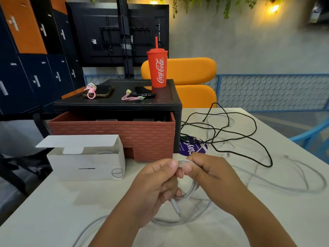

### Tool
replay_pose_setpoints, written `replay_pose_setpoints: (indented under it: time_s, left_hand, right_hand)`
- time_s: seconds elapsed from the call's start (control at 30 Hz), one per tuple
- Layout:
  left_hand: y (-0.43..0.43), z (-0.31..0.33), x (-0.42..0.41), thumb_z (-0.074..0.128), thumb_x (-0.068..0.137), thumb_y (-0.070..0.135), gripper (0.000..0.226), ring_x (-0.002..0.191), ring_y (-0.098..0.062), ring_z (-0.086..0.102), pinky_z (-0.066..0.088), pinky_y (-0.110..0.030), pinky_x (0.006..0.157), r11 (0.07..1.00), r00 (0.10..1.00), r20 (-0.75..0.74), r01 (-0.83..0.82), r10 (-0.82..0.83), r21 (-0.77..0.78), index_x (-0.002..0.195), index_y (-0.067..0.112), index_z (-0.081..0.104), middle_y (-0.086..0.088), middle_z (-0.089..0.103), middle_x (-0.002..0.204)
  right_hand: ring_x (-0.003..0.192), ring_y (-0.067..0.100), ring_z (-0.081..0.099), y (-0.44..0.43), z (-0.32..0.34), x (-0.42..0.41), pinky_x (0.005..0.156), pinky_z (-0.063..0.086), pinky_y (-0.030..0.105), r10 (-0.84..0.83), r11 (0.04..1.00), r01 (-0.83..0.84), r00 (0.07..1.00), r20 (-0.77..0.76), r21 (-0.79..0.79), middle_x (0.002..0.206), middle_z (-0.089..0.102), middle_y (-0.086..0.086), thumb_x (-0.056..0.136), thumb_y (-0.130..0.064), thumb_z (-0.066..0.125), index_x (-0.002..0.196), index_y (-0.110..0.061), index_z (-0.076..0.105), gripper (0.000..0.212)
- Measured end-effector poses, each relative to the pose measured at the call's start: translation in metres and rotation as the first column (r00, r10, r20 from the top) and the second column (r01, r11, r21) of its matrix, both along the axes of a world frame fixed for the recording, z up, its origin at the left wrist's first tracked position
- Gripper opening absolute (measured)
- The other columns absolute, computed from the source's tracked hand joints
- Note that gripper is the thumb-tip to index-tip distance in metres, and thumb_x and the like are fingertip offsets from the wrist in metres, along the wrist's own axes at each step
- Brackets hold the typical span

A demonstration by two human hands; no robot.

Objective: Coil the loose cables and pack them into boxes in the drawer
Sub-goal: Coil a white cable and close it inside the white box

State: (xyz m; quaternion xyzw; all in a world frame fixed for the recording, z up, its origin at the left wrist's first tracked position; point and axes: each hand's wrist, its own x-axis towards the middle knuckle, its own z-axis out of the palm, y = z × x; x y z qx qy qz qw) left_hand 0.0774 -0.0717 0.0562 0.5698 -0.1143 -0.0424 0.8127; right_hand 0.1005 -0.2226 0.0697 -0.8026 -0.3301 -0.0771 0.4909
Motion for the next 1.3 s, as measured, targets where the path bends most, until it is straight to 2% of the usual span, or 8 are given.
replay_pose_setpoints:
  time_s: [0.27, 0.5, 0.6, 0.83, 0.93, 1.07, 1.17, 1.3]
  left_hand:
    - [0.003, 0.0, 0.004, 0.067, 0.075, 0.034, 0.021, 0.06, -0.015, 0.059, 0.053, -0.025, 0.07, 0.96, 0.994, -0.007, 0.103, -0.108, -0.261, 0.071, 0.013, 0.069, 0.001, 0.05, 0.05]
    - [0.003, 0.006, 0.003, 0.051, 0.087, 0.041, 0.042, 0.034, -0.011, 0.035, 0.054, -0.025, 0.06, 0.917, 0.979, -0.192, -0.008, -0.075, -0.399, 0.059, 0.012, 0.057, 0.005, 0.029, 0.037]
    - [0.009, 0.011, 0.004, 0.044, 0.08, 0.034, 0.037, 0.031, -0.01, 0.032, 0.051, -0.022, 0.052, 0.901, 0.977, -0.21, -0.065, -0.029, -0.43, 0.052, 0.012, 0.054, 0.005, 0.027, 0.034]
    - [0.012, 0.01, 0.005, 0.046, 0.078, 0.031, 0.036, 0.028, -0.009, 0.03, 0.049, -0.02, 0.048, 0.911, 0.977, -0.212, -0.117, 0.033, -0.395, 0.048, 0.011, 0.051, 0.004, 0.026, 0.033]
    - [0.008, 0.009, 0.005, 0.045, 0.078, 0.03, 0.035, 0.028, -0.009, 0.03, 0.047, -0.023, 0.052, 0.93, 0.98, -0.197, -0.108, 0.04, -0.35, 0.049, 0.012, 0.05, 0.004, 0.026, 0.033]
    - [0.0, 0.007, 0.004, 0.044, 0.075, 0.031, 0.033, 0.029, -0.01, 0.029, 0.045, -0.025, 0.056, 0.953, 0.974, -0.224, -0.099, 0.034, -0.287, 0.048, 0.013, 0.048, 0.005, 0.024, 0.033]
    - [-0.001, 0.006, 0.005, 0.044, 0.075, 0.03, 0.032, 0.03, -0.011, 0.029, 0.045, -0.025, 0.054, 0.951, 0.969, -0.242, -0.125, 0.056, -0.282, 0.049, 0.012, 0.046, 0.004, 0.023, 0.033]
    - [0.002, 0.005, 0.006, 0.046, 0.074, 0.031, 0.032, 0.031, -0.011, 0.029, 0.031, -0.028, 0.055, 0.933, 0.965, -0.246, -0.167, 0.088, -0.32, 0.048, 0.012, 0.044, 0.003, 0.024, 0.034]
  right_hand:
    - [0.052, -0.003, 0.043, 0.011, 0.001, -0.002, 0.052, 0.034, 0.009, -0.236, 0.945, 0.245, 0.97, -0.065, 0.216, 0.052, 0.048, -0.016, 0.081, -0.047, 0.041, 0.055, -0.026, 0.046, 0.034]
    - [0.051, 0.0, 0.039, 0.009, 0.001, 0.001, 0.051, 0.034, 0.01, -0.168, 0.951, 0.204, 0.972, -0.165, 0.235, 0.055, 0.048, -0.008, 0.078, -0.046, 0.05, 0.066, -0.016, 0.06, 0.034]
    - [0.055, 0.004, 0.044, 0.001, -0.003, 0.008, 0.055, 0.036, 0.011, -0.279, 0.939, 0.286, 0.958, -0.062, 0.191, 0.062, 0.055, 0.002, 0.086, -0.034, 0.055, 0.071, -0.019, 0.062, 0.023]
    - [0.083, 0.0, 0.046, -0.001, -0.008, 0.015, 0.072, 0.03, -0.001, -0.45, 0.882, 0.467, 0.874, 0.183, -0.061, 0.087, 0.053, -0.012, 0.089, -0.013, 0.059, 0.086, -0.02, 0.071, 0.014]
    - [0.069, 0.003, 0.052, 0.0, -0.005, 0.015, 0.067, 0.039, 0.01, -0.456, 0.874, 0.461, 0.888, -0.064, 0.153, 0.075, 0.06, -0.009, 0.089, -0.014, 0.058, 0.075, -0.026, 0.063, 0.02]
    - [0.051, 0.003, 0.05, 0.006, 0.0, 0.011, 0.055, 0.046, 0.016, -0.165, 0.797, 0.37, 0.894, -0.417, 0.478, 0.052, 0.057, -0.004, 0.09, -0.005, 0.053, 0.074, -0.015, 0.064, 0.022]
    - [0.048, 0.005, 0.049, 0.009, 0.003, 0.007, 0.049, 0.045, 0.015, 0.058, 0.706, 0.322, 0.862, -0.504, 0.631, 0.055, 0.056, -0.001, 0.089, -0.002, 0.051, 0.081, -0.01, 0.061, 0.015]
    - [0.048, 0.005, 0.05, 0.015, 0.001, 0.002, 0.049, 0.047, 0.016, 0.112, 0.749, 0.28, 0.839, -0.532, 0.6, 0.059, 0.057, 0.003, 0.088, 0.0, 0.052, 0.091, -0.015, 0.067, 0.021]
